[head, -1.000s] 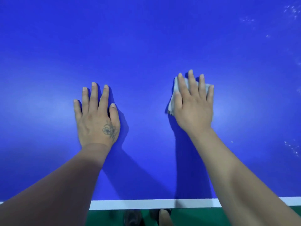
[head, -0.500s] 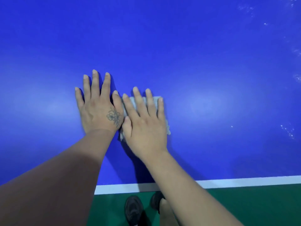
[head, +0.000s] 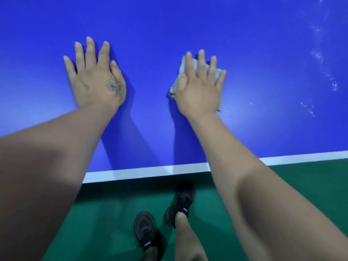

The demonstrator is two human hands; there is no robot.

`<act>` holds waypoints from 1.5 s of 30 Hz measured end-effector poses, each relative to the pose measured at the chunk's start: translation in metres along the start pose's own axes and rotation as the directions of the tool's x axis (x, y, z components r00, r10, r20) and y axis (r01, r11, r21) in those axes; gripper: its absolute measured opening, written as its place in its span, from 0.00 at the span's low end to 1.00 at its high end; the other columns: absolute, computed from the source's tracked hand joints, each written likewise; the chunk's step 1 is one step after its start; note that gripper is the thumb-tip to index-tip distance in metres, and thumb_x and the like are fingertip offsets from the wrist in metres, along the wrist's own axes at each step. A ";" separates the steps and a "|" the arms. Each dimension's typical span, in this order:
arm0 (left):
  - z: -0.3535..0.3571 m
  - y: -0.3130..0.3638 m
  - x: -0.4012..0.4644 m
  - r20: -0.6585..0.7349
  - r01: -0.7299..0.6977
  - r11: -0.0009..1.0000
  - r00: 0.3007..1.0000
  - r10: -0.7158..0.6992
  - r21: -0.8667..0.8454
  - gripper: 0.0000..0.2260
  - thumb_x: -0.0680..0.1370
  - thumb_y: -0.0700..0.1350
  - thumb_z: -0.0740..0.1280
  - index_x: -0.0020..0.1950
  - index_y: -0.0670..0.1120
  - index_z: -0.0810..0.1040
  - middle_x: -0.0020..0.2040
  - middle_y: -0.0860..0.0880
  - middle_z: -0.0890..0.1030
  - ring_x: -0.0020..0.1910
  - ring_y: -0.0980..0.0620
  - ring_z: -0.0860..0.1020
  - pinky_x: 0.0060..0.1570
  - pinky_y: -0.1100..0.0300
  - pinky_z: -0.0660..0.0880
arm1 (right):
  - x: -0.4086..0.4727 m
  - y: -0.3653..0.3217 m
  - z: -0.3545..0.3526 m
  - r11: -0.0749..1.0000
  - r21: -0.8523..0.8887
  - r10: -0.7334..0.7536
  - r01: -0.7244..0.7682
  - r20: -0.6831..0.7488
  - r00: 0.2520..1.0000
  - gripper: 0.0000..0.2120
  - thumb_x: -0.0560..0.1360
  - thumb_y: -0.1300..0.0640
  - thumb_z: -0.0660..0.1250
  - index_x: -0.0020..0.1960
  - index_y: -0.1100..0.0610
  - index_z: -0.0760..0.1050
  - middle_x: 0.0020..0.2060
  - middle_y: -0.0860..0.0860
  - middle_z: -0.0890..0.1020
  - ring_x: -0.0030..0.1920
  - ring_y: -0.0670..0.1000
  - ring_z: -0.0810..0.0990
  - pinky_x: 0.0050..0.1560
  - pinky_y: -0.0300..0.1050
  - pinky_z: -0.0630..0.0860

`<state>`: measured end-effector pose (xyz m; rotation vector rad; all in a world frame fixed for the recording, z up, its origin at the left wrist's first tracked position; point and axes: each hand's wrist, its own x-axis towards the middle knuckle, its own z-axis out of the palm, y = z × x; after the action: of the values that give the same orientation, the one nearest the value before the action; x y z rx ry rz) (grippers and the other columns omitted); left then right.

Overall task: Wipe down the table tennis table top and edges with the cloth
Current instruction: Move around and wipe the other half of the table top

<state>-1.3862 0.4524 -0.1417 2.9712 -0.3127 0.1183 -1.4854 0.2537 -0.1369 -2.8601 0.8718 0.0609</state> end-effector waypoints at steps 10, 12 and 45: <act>-0.017 0.043 -0.033 0.014 -0.231 0.961 0.972 0.236 -0.150 0.23 0.87 0.53 0.50 0.80 0.50 0.70 0.84 0.44 0.65 0.85 0.40 0.56 0.82 0.33 0.48 | -0.134 -0.032 0.019 0.960 0.029 -0.276 0.277 -0.053 0.960 0.28 0.84 0.47 0.52 0.84 0.45 0.66 0.86 0.49 0.60 0.86 0.57 0.54 0.83 0.66 0.49; -0.017 0.062 -0.043 0.015 -0.284 0.938 0.956 0.293 -0.199 0.24 0.87 0.54 0.50 0.81 0.50 0.70 0.84 0.44 0.65 0.86 0.41 0.55 0.83 0.35 0.48 | -0.156 -0.004 0.015 0.961 0.009 -0.276 0.276 -0.027 0.961 0.29 0.84 0.48 0.50 0.85 0.45 0.62 0.86 0.49 0.58 0.86 0.57 0.53 0.83 0.66 0.49; 0.003 0.124 -0.039 -0.132 -0.278 0.949 0.957 0.260 -0.146 0.24 0.86 0.54 0.55 0.82 0.51 0.67 0.80 0.43 0.69 0.80 0.41 0.66 0.83 0.41 0.55 | -0.115 0.110 -0.003 0.986 0.013 -0.163 0.165 -0.064 0.984 0.28 0.86 0.43 0.53 0.86 0.45 0.60 0.86 0.47 0.57 0.87 0.56 0.52 0.84 0.64 0.50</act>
<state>-1.4508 0.3399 -0.1309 2.7317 -0.6790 0.2744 -1.6419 0.2267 -0.1392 -2.9191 0.6403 -0.0554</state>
